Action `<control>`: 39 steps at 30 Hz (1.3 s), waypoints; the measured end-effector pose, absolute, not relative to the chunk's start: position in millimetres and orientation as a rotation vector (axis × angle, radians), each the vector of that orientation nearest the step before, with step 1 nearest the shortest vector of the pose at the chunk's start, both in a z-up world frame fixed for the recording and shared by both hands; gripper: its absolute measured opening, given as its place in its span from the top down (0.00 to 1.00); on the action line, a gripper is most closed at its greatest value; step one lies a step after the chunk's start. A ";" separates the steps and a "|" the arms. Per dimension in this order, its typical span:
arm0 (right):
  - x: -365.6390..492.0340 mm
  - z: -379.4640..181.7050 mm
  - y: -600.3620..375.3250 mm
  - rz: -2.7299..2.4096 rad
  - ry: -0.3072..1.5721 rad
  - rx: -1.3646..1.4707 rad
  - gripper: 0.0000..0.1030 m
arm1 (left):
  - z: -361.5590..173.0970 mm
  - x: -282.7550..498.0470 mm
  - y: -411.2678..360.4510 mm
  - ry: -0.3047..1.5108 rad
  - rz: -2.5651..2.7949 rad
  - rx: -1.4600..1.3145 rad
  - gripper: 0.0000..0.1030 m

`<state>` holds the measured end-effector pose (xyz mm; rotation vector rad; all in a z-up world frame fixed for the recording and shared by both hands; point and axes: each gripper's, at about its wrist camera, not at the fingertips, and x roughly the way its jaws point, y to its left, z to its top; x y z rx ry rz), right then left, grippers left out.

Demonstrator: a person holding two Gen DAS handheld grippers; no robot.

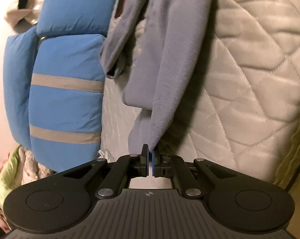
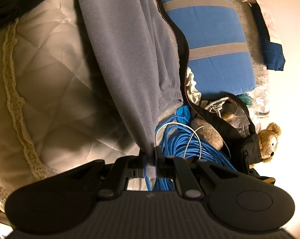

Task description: Fold clothes

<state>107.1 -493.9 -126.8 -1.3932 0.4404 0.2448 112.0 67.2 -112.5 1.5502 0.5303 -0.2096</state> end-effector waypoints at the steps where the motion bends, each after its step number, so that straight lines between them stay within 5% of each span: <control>1: 107.0 -127.3 -493.6 0.245 0.441 -1.394 0.92 | -114.8 112.3 67.9 0.500 -0.190 1.550 0.93; 3: 106.3 -127.7 -493.0 0.243 0.441 -1.394 0.92 | -123.3 120.1 69.3 0.460 -0.138 1.575 0.76; 5: 105.9 -127.5 -492.9 0.242 0.439 -1.394 0.92 | -134.2 129.4 72.4 0.462 -0.104 1.562 0.47; 15: 105.7 -128.3 -492.4 0.239 0.437 -1.399 0.92 | -121.9 193.9 97.2 0.498 0.086 1.253 0.44; 39: 103.8 -129.2 -493.3 0.242 0.434 -1.393 0.87 | -154.0 192.4 124.6 0.315 0.115 1.570 0.47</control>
